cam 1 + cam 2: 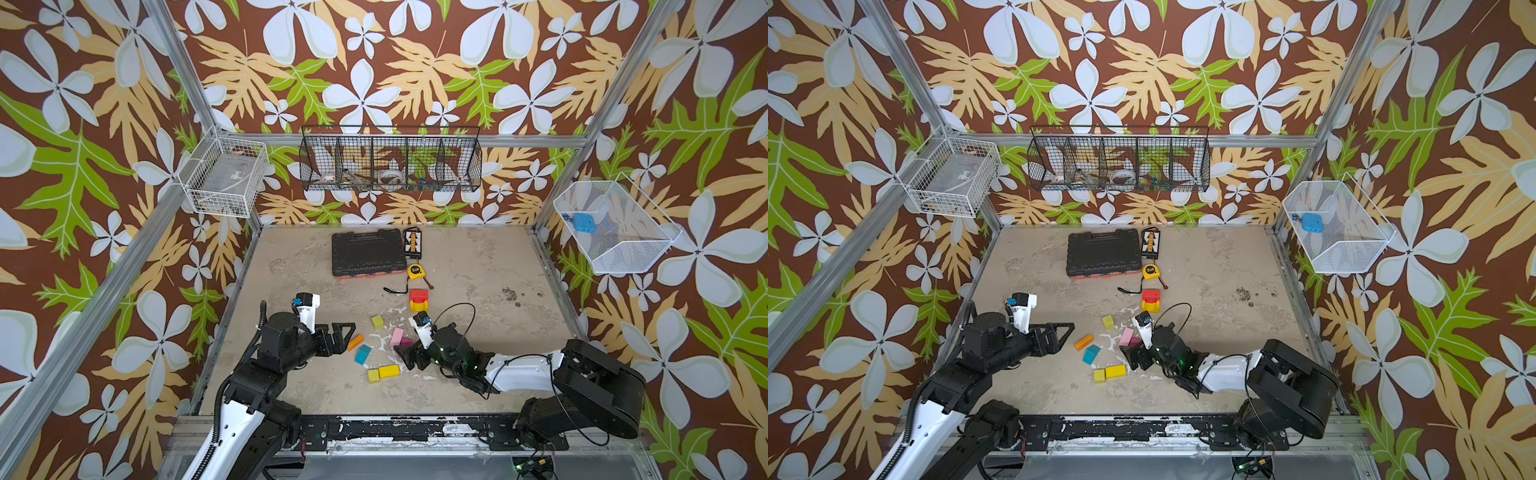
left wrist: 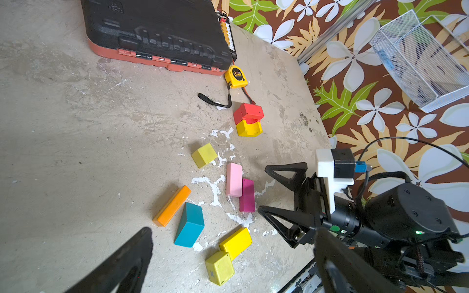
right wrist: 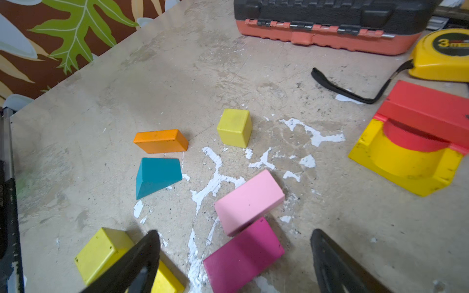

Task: Build the wood block tower
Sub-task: 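Lower the open right gripper around the magenta block and close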

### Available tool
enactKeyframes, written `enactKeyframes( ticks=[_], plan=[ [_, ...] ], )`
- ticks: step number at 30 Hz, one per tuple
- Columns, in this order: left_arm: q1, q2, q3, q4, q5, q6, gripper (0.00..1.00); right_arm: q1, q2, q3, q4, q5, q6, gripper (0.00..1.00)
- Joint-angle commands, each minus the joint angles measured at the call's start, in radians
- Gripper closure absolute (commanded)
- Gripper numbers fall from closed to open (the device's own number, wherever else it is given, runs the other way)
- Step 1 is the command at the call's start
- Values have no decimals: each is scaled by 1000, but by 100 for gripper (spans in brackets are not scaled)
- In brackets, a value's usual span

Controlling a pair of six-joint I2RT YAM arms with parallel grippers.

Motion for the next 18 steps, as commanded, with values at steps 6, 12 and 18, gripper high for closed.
enactKeyframes(
  ticks=[6, 12, 18],
  plan=[
    [-1, 1, 0, 23, -9, -4, 0, 2, 70, 44, -17, -7, -81, 9],
    [-2, 2, 0, 24, -10, -4, 0, 2, 114, 57, -42, -18, -125, 9],
    [-1, 1, 0, 24, -10, -4, 0, 2, 159, 70, -41, -62, -141, 12]
  ],
)
